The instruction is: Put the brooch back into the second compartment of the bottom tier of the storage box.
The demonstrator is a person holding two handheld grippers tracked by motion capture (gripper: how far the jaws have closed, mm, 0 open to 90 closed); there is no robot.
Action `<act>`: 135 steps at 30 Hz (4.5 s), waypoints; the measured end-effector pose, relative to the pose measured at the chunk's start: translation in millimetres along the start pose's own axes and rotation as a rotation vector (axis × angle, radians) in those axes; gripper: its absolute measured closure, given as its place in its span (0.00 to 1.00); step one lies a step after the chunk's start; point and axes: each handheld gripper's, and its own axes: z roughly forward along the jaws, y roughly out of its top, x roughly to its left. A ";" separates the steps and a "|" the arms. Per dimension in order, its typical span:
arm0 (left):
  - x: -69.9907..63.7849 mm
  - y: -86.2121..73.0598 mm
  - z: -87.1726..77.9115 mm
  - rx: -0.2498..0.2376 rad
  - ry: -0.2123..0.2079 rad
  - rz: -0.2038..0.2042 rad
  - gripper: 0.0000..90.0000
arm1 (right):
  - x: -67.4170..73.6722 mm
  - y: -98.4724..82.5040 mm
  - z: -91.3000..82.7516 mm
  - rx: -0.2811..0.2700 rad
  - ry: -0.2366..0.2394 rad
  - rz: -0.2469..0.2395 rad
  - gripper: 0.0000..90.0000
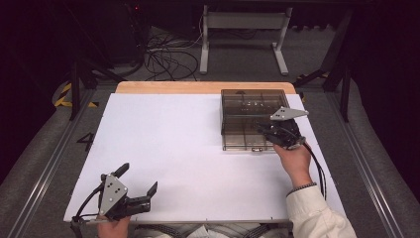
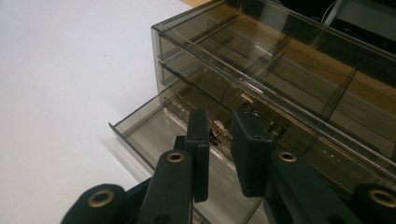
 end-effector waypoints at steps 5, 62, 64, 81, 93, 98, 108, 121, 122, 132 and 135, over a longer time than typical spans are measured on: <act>0.1 -0.1 0.1 0.001 -0.001 0.000 0.02 | -5.3 -4.7 5.9 -0.005 -0.008 0.019 0.86; 0.6 -0.3 -0.2 0.000 0.001 0.000 0.02 | -9.1 -42.8 57.6 0.151 -0.014 0.059 0.86; 0.4 -0.3 0.1 -0.001 0.000 -0.001 0.02 | -9.1 -42.9 58.4 0.155 -0.014 0.060 0.86; 0.3 -0.1 0.5 0.000 0.001 -0.001 0.02 | -9.8 -42.1 57.6 0.151 -0.011 0.069 0.80; 0.8 0.0 -0.2 0.000 -0.002 -0.002 0.02 | -2.2 -27.1 30.2 0.075 0.023 0.048 0.73; 0.2 0.5 0.0 -0.002 -0.001 0.003 0.02 | 0.7 -23.4 21.5 0.051 0.020 0.031 0.73; 0.2 0.5 0.2 -0.001 -0.001 0.003 0.02 | 1.2 -20.0 13.0 0.019 0.015 0.028 0.72; 0.8 0.5 -0.9 -0.004 -0.001 -0.004 0.02 | 5.7 -8.5 -17.6 -0.099 0.056 0.041 0.40; 0.6 0.6 -0.8 -0.007 -0.004 -0.007 0.02 | 6.1 -8.2 -19.8 -0.111 0.069 0.041 0.38; 1.6 1.0 -0.8 -0.008 -0.007 -0.006 0.02 | 14.4 -6.9 -38.4 -0.187 0.134 0.036 0.09; 1.6 0.9 -0.8 -0.005 -0.005 -0.007 0.02 | 17.5 -6.9 -44.4 -0.215 0.152 0.032 0.04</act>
